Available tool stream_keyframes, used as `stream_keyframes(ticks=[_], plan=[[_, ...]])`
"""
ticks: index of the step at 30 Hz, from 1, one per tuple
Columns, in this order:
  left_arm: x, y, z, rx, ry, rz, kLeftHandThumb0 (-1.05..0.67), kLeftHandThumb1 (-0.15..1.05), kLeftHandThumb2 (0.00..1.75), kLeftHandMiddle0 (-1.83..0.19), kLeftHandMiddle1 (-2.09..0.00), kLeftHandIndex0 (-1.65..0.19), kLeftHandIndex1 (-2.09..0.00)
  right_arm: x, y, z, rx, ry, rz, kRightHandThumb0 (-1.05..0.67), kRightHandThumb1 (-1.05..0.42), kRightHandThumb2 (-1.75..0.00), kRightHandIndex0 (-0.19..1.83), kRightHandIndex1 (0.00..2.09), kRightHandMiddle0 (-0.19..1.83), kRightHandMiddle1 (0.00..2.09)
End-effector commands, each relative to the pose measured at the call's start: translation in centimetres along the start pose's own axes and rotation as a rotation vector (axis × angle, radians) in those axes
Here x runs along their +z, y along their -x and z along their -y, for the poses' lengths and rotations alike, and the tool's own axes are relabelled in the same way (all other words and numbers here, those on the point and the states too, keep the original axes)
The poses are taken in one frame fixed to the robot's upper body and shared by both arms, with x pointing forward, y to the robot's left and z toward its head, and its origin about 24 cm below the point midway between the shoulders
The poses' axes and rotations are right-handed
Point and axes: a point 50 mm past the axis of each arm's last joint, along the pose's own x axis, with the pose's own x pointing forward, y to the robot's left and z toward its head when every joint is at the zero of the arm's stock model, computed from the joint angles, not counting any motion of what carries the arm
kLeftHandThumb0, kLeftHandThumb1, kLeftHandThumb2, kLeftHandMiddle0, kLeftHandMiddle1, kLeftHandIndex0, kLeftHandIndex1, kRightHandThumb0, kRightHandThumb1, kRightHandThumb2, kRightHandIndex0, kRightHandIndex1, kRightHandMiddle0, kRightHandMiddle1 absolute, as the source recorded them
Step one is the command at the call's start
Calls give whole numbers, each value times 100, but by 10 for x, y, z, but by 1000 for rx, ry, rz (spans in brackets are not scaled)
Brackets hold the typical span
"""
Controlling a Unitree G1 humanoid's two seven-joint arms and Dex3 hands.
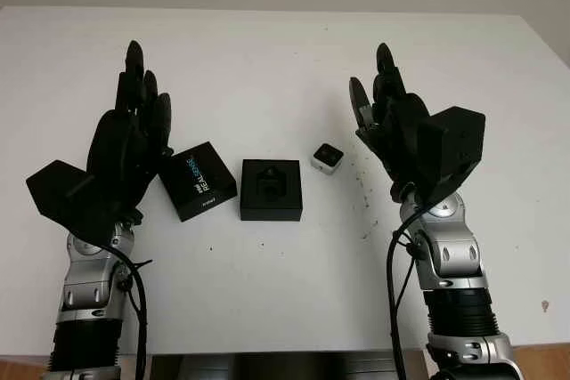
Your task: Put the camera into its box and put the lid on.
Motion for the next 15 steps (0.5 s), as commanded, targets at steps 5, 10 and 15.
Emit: stream_keyframes(ticks=[5, 10, 15], plan=[[4, -4, 2, -8, -7, 24, -70, 105, 57, 19, 0, 19, 0, 4, -2, 2, 2, 13, 18, -73, -105, -50, -17, 5, -16, 5], [2, -3, 4, -12, -4, 21, -71, 105, 58, 19, 0, 19, -1, 2, -1, 5, 16, 27, 4, -74, -105, -48, -15, 6, -13, 7], [3, 1, 3, -15, -25, 16, -71, 105, 60, 19, 0, 19, 0, 15, -8, 20, 53, 115, 71, -73, -105, -24, -9, 8, -6, 8]])
